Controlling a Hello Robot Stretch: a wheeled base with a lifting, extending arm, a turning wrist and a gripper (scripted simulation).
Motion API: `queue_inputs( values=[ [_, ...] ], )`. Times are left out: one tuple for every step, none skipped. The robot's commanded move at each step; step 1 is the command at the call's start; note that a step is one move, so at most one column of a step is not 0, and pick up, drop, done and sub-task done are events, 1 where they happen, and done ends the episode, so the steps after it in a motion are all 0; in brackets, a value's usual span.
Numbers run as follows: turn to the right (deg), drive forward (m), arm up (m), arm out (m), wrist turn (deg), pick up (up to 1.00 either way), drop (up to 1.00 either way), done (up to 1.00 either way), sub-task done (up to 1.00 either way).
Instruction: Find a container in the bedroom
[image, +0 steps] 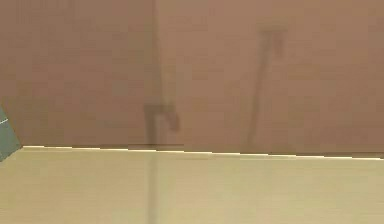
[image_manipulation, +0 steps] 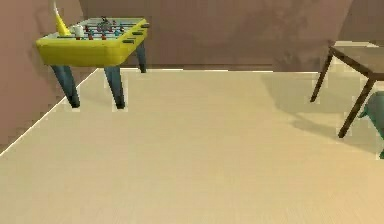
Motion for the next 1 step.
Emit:
queue_inputs(
  values=[
    [-39.0, 0.0, 0.0, 0.0, 0.0, 0.0, 0.0, 0.0, 0.0]
  ],
)
